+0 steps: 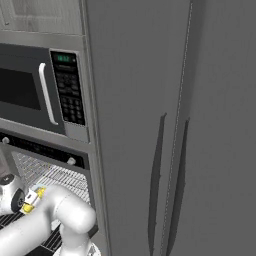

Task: Place the corn on the bottom rack of the oven.

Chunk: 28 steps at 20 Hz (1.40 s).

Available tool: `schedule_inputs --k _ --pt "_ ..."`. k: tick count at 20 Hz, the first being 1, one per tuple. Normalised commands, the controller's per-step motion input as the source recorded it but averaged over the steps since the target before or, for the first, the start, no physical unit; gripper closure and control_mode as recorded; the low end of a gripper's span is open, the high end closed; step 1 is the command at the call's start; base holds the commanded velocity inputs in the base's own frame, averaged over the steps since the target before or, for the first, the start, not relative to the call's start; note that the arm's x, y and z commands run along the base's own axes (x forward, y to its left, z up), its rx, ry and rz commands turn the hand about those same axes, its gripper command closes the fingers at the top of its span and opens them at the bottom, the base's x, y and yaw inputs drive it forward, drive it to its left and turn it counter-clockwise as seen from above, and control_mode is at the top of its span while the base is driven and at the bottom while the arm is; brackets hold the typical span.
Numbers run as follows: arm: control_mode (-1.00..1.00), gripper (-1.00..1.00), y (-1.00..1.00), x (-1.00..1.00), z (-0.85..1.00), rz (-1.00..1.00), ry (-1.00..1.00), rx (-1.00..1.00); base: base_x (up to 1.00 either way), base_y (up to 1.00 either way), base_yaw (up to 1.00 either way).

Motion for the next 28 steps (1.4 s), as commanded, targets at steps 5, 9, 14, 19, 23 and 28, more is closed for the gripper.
schedule_inputs --k 5,9,14,19,23,28 --pt "-1.00 1.00 0.00 0.14 -0.45 0.00 0.02 0.00 0.00 0.00 0.00" --pt "-1.00 1.00 0.00 0.00 -0.27 0.00 0.00 0.03 0.00 0.00 0.00" --pt "-1.00 1.00 0.00 0.00 -0.27 0.00 0.00 0.03 0.00 0.00 0.00" --pt "-1.00 1.00 0.00 0.12 -0.24 0.00 0.00 0.03 0.00 0.00 0.00" --pt "-1.00 1.00 0.00 0.15 -0.10 0.00 -0.01 0.01 0.00 0.00 0.00" --pt "-1.00 -1.00 0.00 0.06 0.00 0.00 0.00 0.00 0.00 0.00 0.00"
